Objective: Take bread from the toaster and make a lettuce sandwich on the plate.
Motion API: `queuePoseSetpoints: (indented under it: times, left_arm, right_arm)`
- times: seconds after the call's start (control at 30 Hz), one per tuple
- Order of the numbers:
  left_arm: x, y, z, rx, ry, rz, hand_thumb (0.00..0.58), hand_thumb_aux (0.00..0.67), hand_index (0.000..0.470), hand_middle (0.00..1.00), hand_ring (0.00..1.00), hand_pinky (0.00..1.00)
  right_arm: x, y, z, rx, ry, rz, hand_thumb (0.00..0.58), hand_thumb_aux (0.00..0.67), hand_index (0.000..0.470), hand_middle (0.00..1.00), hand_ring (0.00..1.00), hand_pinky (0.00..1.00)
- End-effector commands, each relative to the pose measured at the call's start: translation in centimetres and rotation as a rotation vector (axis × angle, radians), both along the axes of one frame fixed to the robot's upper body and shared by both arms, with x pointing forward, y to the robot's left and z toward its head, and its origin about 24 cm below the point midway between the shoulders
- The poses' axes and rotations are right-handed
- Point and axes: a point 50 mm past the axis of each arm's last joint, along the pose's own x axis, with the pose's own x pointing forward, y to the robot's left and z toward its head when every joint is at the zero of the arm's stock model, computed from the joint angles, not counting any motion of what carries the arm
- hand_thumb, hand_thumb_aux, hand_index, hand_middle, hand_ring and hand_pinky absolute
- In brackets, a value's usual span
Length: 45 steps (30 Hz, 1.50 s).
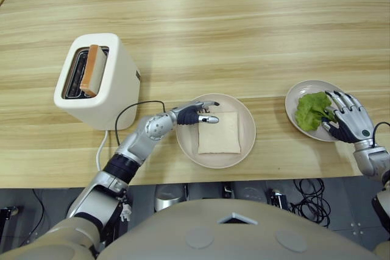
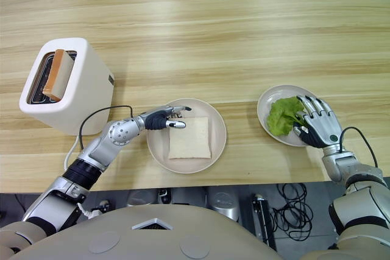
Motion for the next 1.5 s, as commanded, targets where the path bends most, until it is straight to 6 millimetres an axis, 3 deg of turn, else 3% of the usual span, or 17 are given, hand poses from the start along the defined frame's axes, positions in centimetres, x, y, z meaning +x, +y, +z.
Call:
queuePoseSetpoints:
  times: [0.03,0.17,0.33,0.37,0.4,0.43,0.63,0.87,1.03,1.27,1.37,1.5]
  left_arm:
    - [0.3,0.0,0.4,0.001,-0.025,0.007,0.000,0.000,0.000,0.00,0.00,0.00]
    - [0.6,0.0,1.3,-0.017,-0.065,0.020,0.000,0.000,0.000,0.00,0.00,0.00]
    - [0.9,-0.1,2.9,-0.047,-0.146,0.031,0.000,0.000,0.000,0.00,0.00,0.00]
    - [0.9,-0.1,3.2,-0.051,-0.162,0.034,0.000,0.000,0.000,0.00,0.00,0.00]
    - [1.0,0.0,3.5,-0.052,-0.173,0.046,0.000,0.000,0.000,0.00,0.00,0.00]
    - [1.1,0.2,3.7,-0.051,-0.181,0.065,0.000,0.000,0.000,0.00,0.00,0.00]
    - [2.2,1.9,6.0,-0.048,-0.346,0.211,0.000,0.000,0.000,0.00,0.00,0.00]
    - [1.2,3.1,10.9,-0.169,-0.542,0.270,0.000,0.000,0.000,0.00,0.00,0.00]
    - [0.2,5.8,14.3,-0.197,-0.672,0.354,0.000,0.000,0.000,0.00,0.00,0.00]
    - [-0.8,11.1,17.5,-0.184,-0.763,0.531,0.000,0.000,0.000,0.00,0.00,0.00]
    - [-1.1,14.1,17.8,-0.138,-0.783,0.650,0.000,0.000,0.000,0.00,0.00,0.00]
    - [-1.5,17.1,16.7,-0.030,-0.768,0.774,0.000,0.000,0.000,0.00,0.00,0.00]
  right_arm:
    - [0.0,0.6,-0.8,0.004,0.045,0.013,0.580,0.670,0.460,0.00,0.00,0.00]
    - [0.5,0.8,-0.3,0.020,0.010,0.020,0.580,0.670,0.460,0.00,0.00,0.00]
    - [2.4,1.3,1.6,0.077,-0.101,0.062,0.580,0.670,0.460,0.00,0.00,0.00]
    - [2.8,1.5,2.0,0.084,-0.122,0.080,0.580,0.670,0.460,0.24,0.24,0.24]
    - [3.2,1.7,2.5,0.091,-0.143,0.100,0.580,0.670,0.460,0.73,0.73,0.73]
    - [3.6,1.9,3.0,0.100,-0.164,0.119,0.580,0.670,0.460,1.00,1.00,1.00]
    - [5.8,4.5,5.9,0.172,-0.283,0.331,0.580,0.670,0.460,1.00,1.00,1.00]
    - [6.9,11.0,7.6,0.308,-0.267,0.655,0.580,0.670,0.460,1.00,1.00,1.00]
    - [6.5,15.6,7.2,0.401,-0.152,0.825,0.580,0.670,0.460,1.00,1.00,1.00]
    - [5.7,19.3,5.6,0.448,0.023,0.946,0.580,0.670,0.460,1.00,1.00,1.00]
    - [5.3,20.5,4.9,0.473,0.094,0.987,0.580,0.670,0.460,1.00,1.00,1.00]
    - [5.0,21.7,4.1,0.488,0.177,1.010,0.580,0.670,0.460,1.00,1.00,1.00]
